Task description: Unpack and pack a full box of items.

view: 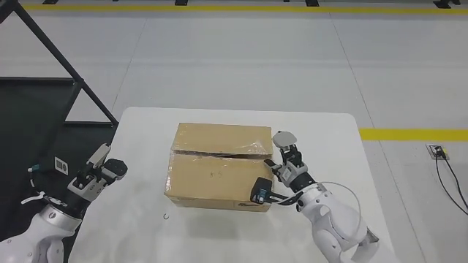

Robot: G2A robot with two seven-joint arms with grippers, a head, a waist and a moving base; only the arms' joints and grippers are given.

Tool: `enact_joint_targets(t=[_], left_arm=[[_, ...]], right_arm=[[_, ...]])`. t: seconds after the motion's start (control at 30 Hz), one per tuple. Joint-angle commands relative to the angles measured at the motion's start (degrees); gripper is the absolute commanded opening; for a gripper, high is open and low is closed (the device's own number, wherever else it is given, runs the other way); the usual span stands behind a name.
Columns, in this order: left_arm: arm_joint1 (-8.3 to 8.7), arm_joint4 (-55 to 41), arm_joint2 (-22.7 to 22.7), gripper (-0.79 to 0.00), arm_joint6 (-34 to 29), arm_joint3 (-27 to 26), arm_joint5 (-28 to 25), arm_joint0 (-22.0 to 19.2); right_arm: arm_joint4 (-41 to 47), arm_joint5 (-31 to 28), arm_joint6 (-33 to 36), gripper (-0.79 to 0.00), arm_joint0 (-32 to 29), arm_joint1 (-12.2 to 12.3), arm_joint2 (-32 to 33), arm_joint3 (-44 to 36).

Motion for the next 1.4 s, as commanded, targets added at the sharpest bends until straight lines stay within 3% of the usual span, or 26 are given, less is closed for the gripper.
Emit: enact_joint_targets(t=[0.0,0.53,0.97,1.37], left_arm=[[0.00,0.0,0.0,0.000,0.0,0.0,0.0,0.0],[0.00,0.0,0.0,0.000,0.0,0.0,0.0,0.0],[0.00,0.0,0.0,0.000,0.0,0.0,0.0,0.0],[0.00,0.0,0.0,0.000,0.0,0.0,0.0,0.0]], right_arm=[[0.0,0.3,-0.1,0.000,0.3,-0.2,-0.3,0.3],[-0.5,3.7,0.3,0.000,1.2,-1.9,-1.7,1.7],[-0.7,9.6,6.2,0.000,1.6,-3.8,-3.4,2.8],[-4.8,10.4,10.2,0.000,2.5,-5.5,-5.4,4.2]])
